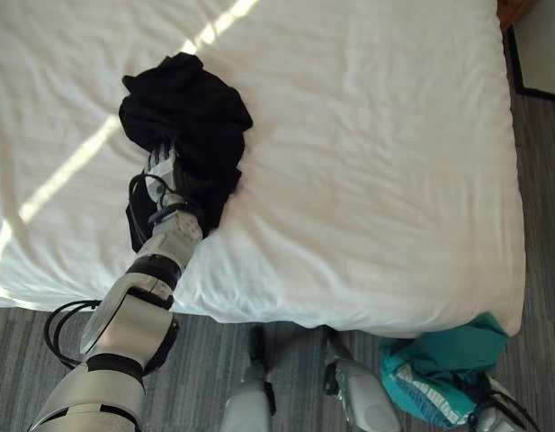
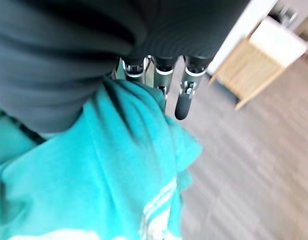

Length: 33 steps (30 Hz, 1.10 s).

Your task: Pick up bed clothes into laundry basket.

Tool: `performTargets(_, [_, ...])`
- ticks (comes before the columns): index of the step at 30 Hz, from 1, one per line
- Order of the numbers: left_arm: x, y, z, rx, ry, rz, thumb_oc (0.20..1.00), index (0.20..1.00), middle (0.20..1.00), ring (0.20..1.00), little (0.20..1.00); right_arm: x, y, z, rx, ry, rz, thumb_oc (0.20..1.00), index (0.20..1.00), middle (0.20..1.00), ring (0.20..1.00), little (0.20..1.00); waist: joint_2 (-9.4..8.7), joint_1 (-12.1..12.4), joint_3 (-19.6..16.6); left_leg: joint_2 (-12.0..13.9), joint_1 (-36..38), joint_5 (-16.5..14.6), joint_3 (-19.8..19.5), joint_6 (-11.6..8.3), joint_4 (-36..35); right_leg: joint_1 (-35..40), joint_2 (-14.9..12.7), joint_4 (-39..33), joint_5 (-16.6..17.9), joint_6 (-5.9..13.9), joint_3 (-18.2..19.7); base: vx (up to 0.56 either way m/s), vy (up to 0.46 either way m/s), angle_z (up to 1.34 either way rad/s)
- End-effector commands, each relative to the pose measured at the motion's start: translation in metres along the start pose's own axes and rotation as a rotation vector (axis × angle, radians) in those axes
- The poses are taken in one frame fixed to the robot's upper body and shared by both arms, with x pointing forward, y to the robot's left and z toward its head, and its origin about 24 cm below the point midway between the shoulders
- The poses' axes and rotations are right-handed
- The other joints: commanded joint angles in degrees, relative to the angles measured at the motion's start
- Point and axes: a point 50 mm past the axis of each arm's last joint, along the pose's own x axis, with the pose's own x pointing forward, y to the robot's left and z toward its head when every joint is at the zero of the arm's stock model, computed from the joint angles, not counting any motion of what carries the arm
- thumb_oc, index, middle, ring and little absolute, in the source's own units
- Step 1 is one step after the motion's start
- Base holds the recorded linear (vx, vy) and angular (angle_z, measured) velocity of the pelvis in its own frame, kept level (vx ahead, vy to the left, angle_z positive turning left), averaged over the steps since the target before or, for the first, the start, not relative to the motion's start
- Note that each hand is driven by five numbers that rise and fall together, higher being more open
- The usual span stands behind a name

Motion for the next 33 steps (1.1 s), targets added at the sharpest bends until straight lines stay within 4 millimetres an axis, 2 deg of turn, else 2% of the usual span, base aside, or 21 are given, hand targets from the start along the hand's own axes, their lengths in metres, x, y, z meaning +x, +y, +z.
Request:
performTargets(1, [0.005,-0.007,0.027,-0.026,-0.074,-0.048,0.2,0.2,0.2,0.2,0.2,0.013,-0.033,-0.009,-0.059,0.032,-0.098,0.2,0.2,0.2,0.2,0.2,1.63,0.1,0.3,3.7,0.5,-0.9,-0.8,-4.39,-1.1,6.5,-6.6,0.8,-2.5,9.78,-0.7,0.01,0.064,-0.12])
performTargets(3, [-0.007,-0.024,0.025,-0.074,-0.048,-0.116,0.2,0.2,0.2,0.2,0.2,0.014,-0.036,-0.01,-0.048,0.038,-0.097,0.2,0.2,0.2,0.2,0.2,1.77,-0.1,-0.2,3.4,1.9,-1.3,0.4,-4.34,-1.1,6.8,-6.7,0.8,-2.3,9.82,0.0,0.02,0.075,-0.1])
performTargets(5, [-0.009,-0.028,0.045,-0.204,-0.071,-0.122,0.2,0.2,0.2,0.2,0.2,0.014,-0.04,-0.014,-0.039,0.05,-0.1,0.2,0.2,0.2,0.2,0.2,2.0,-0.5,-0.6,3.0,3.1,-1.7,1.2,-4.17,-1.1,7.1,-7.2,0.8,-2.1,9.78,0.4,0.02,0.056,-0.18])
performTargets(8, [-0.024,-0.024,0.123,-0.449,-0.327,-0.114,0.2,0.2,0.2,0.2,0.2,0.014,-0.044,-0.021,-0.016,0.068,-0.112,0.2,0.2,0.2,0.2,0.2,3.22,-1.0,-0.7,3.1,3.7,-1.8,1.5,-3.99,-1.1,8.1,-8.1,0.8,-1.3,9.82,1.0,-0.01,-0.024,-0.07])
performTargets(9, [-0.044,-0.013,0.172,-0.602,-0.504,-0.12,0.2,0.2,0.2,0.2,0.2,0.012,-0.039,-0.02,0.028,0.073,-0.097,0.2,0.2,0.2,0.2,0.2,3.82,-1.3,-1.0,3.5,4.1,-1.7,2.1,-3.77,-1.1,9.1,-8.6,1.0,-1.0,9.82,0.6,-0.06,-0.054,0.06])
performTargets(10, [-0.045,-0.013,0.172,-0.602,-0.504,-0.121,0.2,0.2,0.2,0.2,0.2,0.012,-0.039,-0.021,0.028,0.075,-0.097,0.2,0.2,0.2,0.2,0.2,3.84,-1.2,-1.0,3.5,4.1,-1.7,2.1,-3.77,-1.1,9.2,-8.6,1.0,-1.0,9.82,0.6,-0.1,-0.077,0.01])
performTargets(11, [-0.058,-0.01,0.19,-0.691,-0.557,-0.144,0.2,0.2,0.2,0.2,0.2,0.012,-0.037,-0.018,0.058,0.075,-0.095,0.2,0.2,0.2,0.2,0.2,4.22,-0.9,-0.8,4.2,4.7,-1.7,3.2,-3.71,-1.1,10.5,-8.8,1.7,-1.5,9.82,-0.9,-0.2,-0.018,-0.08])
performTargets(12, [-0.079,-0.016,0.203,-0.758,-0.612,-0.212,0.2,0.2,0.2,0.2,0.2,0.012,-0.036,-0.015,0.065,0.071,-0.094,0.2,0.2,0.2,0.2,0.2,4.61,0.5,-1.2,5.5,5.0,-0.7,6.1,-3.58,-1.1,12.8,-9.4,4.4,-3.4,9.44,-5.8,-0.21,-0.017,-0.09])
performTargets(13, [-0.08,-0.016,0.203,-0.757,-0.612,-0.213,0.2,0.2,0.2,0.2,0.2,0.012,-0.036,-0.015,0.065,0.072,-0.093,0.2,0.2,0.2,0.2,0.2,4.52,0.6,-1.2,5.5,4.9,-0.5,6.2,-3.53,-1.1,12.6,-9.5,4.4,-3.3,9.41,-5.7,-0.26,0.096,-0.61])
performTargets(14, [-0.103,-0.03,0.206,-0.782,-0.637,-0.311,0.2,0.2,0.2,0.2,0.2,0.011,-0.036,-0.016,0.046,0.065,-0.097,0.2,0.2,0.2,0.2,0.2,5.12,2.7,-2.1,6.6,5.7,0.4,9.8,-3.3,-0.9,15.4,-10.4,8.0,-5.7,8.71,-11.3,-0.12,0.092,-0.66])
performTargets(17, [-0.113,-0.035,0.207,-0.794,-0.644,-0.352,0.2,0.2,0.2,0.2,0.2,0.012,-0.037,-0.014,0.041,0.051,-0.104,0.2,0.2,0.2,0.2,0.2,4.99,3.9,-2.8,6.6,5.9,1.3,12.1,-2.94,-0.8,16.6,-11.0,9.2,-5.6,8.66,-13.1,-0.14,0.052,-1.14])
performTargets(18, [-0.129,-0.045,0.204,-0.811,-0.637,-0.406,0.2,0.2,0.2,0.2,0.2,0.014,-0.041,-0.001,0.04,-0.006,-0.129,0.2,0.2,0.2,0.2,0.2,5.24,6.8,-4.5,7.5,6.5,2.1,17.5,-2.36,-0.1,20.3,-12.6,11.8,-6.0,8.8,-18.0,-0.25,-0.016,-1.8])
performTargets(20, [-0.13,-0.042,0.201,-0.832,-0.634,-0.399,0.2,0.2,0.2,0.2,0.2,0.014,-0.042,0.004,0.049,-0.027,-0.139,0.2,0.2,0.2,0.2,0.2,5.24,7.9,-5.0,8.0,6.8,2.5,19.9,-2.31,0.0,21.7,-13.3,12.0,-5.3,9.04,-20.0,-0.2,-0.042,-1.48])
performTargets(21, [-0.131,-0.041,0.194,-0.839,-0.62,-0.395,0.2,0.2,0.2,0.2,0.2,0.015,-0.045,0.021,0.073,-0.088,-0.156,0.2,0.2,0.2,0.2,0.2,5.73,9.5,-6.0,9.2,7.7,2.6,22.8,-2.96,0.1,24.5,-14.7,12.7,-4.8,9.75,-24.5,-0.09,-0.058,-1.25])
performTargets(22, [-0.131,-0.041,0.194,-0.838,-0.619,-0.396,0.2,0.2,0.2,0.2,0.2,0.014,-0.044,0.021,0.072,-0.087,-0.155,0.2,0.2,0.2,0.2,0.2,5.67,9.6,-5.9,9.2,8.0,2.7,22.9,-3.03,0.1,24.6,-14.6,12.5,-4.7,9.74,-24.4,-0.17,-0.142,-1.48])
performTargets(25, [-0.131,-0.039,0.181,-0.832,-0.603,-0.394,0.2,0.2,0.2,0.2,0.2,0.012,-0.051,0.051,0.153,-0.207,-0.184,0.2,0.2,0.2,0.2,0.2,6.26,9.5,-6.9,12.3,10.1,4.7,29.8,-4.1,0.4,25.2,-15.8,12.7,-3.9,9.72,-28.5,-0.12,-0.184,-1.54])
performTargets(27, [-0.141,-0.048,0.156,-0.861,-0.514,-0.42,0.2,0.2,0.2,0.2,0.2,0.008,-0.074,0.104,0.21,-0.404,-0.256,0.2,0.2,0.2,0.2,0.2,7.79,9.3,-7.5,14.3,11.6,6.9,32.3,-5.56,0.6,25.0,-13.7,9.3,-7.2,9.11,-28.4,-0.08,-0.226,-1.21])
performTargets(30, [-0.144,-0.048,0.129,-0.857,-0.42,-0.371,0.2,0.2,0.2,0.2,0.2,-0.003,-0.098,0.141,0.223,-0.578,-0.333,0.2,0.2,0.2,0.2,0.2,9.35,8.5,-7.7,18.1,13.2,8.5,34.8,-7.85,2.0,24.3,-9.4,6.4,-9.9,7.53,-27.1,-0.04,-0.269,-1.79])
performTargets(31, [-0.143,-0.047,0.12,-0.867,-0.385,-0.35,0.2,0.2,0.2,0.2,0.2,-0.006,-0.11,0.148,0.215,-0.627,-0.375,0.2,0.2,0.2,0.2,0.2,9.68,8.5,-7.2,19.6,13.4,8.6,34.4,-8.57,3.6,23.9,-8.4,6.0,-10.9,6.92,-26.3,0.04,-0.253,-1.86])
performTargets(32, [-0.144,-0.046,0.113,-0.883,-0.355,-0.333,0.2,0.2,0.2,0.2,0.2,-0.013,-0.119,0.16,0.206,-0.698,-0.405,0.2,0.2,0.2,0.2,0.2,9.84,9.2,-6.2,20.7,12.9,9.1,30.6,-9.49,6.2,23.5,-7.3,6.0,-11.9,6.2,-24.6,0.05,-0.276,-1.75])
performTargets(33, [-0.143,-0.04,0.107,-0.922,-0.33,-0.299,0.2,0.2,0.2,0.2,0.2,-0.021,-0.13,0.169,0.172,-0.771,-0.439,0.2,0.2,0.2,0.2,0.2,9.34,10.6,-5.2,18.7,11.9,7.5,21.4,-7.86,10.2,22.1,-6.2,6.3,-12.2,4.95,-22.5,0.08,-0.256,-2.17])
